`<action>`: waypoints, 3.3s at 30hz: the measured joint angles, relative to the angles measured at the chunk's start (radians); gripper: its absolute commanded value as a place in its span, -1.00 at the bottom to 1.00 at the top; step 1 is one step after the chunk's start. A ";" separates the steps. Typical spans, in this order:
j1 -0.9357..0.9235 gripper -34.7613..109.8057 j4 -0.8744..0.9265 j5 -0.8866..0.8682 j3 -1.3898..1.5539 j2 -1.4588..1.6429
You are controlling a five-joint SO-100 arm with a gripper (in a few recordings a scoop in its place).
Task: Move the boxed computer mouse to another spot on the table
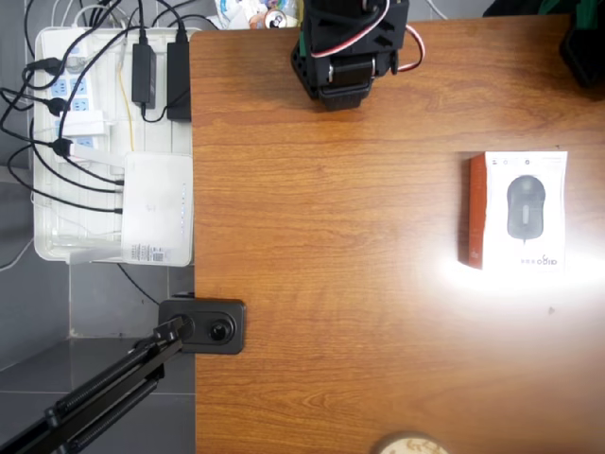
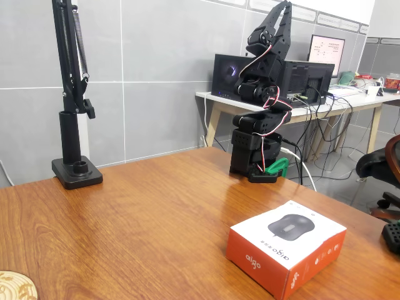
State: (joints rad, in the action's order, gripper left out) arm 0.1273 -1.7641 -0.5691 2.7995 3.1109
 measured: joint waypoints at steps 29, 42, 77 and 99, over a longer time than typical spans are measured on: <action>0.000 -0.52 0.000 0.000 0.000 0.000; 0.000 -0.52 0.000 0.000 0.000 0.000; 0.189 -0.44 1.210 -0.202 -0.653 -0.209; 0.692 0.94 2.612 -0.541 -1.186 -1.226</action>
State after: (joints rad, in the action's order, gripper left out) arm 0.8191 0.8483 -1.1106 1.6137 1.8853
